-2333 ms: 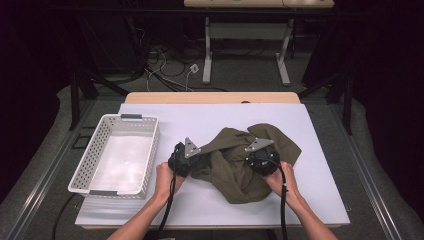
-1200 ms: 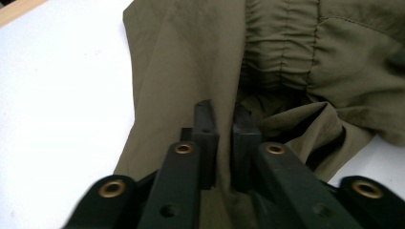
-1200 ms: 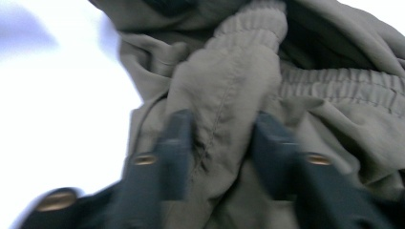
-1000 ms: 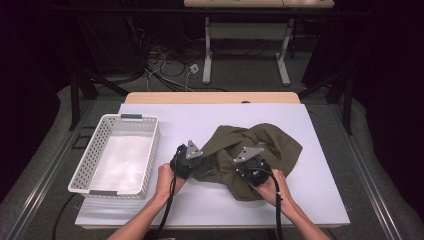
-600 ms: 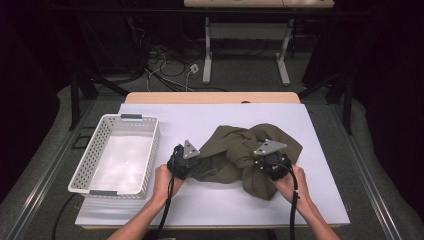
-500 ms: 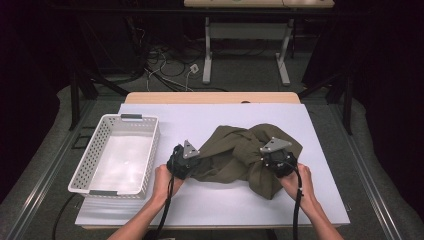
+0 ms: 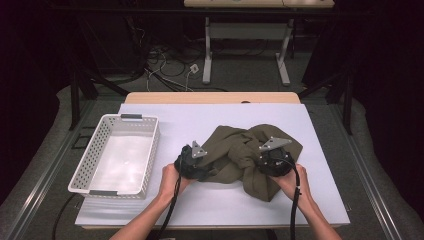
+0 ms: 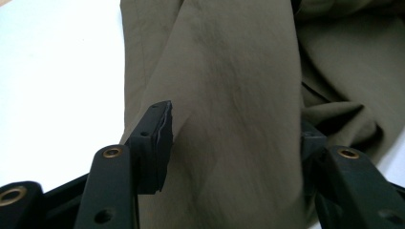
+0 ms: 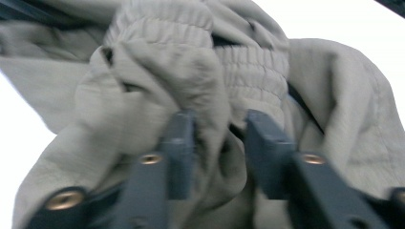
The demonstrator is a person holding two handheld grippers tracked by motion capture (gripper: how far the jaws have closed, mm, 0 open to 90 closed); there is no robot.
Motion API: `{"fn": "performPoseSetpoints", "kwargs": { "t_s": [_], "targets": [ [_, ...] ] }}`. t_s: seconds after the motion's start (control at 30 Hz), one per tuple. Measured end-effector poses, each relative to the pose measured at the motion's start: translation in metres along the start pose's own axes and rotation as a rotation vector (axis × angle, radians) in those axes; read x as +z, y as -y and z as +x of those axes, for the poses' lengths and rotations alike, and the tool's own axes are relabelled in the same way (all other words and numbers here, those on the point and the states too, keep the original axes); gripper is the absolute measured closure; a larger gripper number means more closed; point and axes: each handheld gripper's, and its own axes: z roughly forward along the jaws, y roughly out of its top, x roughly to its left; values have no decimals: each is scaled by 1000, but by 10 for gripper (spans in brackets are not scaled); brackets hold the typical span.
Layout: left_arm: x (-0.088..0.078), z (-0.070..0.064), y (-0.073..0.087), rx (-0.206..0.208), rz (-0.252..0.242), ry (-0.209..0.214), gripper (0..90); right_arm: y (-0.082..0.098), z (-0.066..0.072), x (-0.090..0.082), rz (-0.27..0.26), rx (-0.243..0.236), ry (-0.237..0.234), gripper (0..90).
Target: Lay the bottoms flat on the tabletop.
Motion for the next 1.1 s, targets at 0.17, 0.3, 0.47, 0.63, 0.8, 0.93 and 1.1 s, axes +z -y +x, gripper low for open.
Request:
{"fn": "performPoseSetpoints", "kwargs": {
  "t_s": [0.17, 0.3, 0.47, 0.63, 0.8, 0.93, 1.1],
  "targets": [
    [3, 2, -1, 17, -13, 12, 530, -9, 21, -7, -9, -19, -44, 332],
    [2, 5, -1, 17, -23, 33, 647, -13, 39, -7, -3, -63, -72, 178],
    [0, 4, 0, 18, -19, 35, 831, -4, 53, 10, 75, -113, -80, 306],
    [-7, 3, 3, 8, -37, 33, 886, 3, 44, 18, 103, -116, -79, 659],
    [-19, -1, 6, -2, -50, 41, 889, 5, 30, 12, 88, -122, -59, 818],
    [-28, -5, 8, -2, -48, 50, 889, 4, 21, 8, 65, -108, -26, 838],
    [-37, -7, 12, -17, -27, 65, 889, 5, 5, 5, 23, -78, 32, 839]
  ]
}}
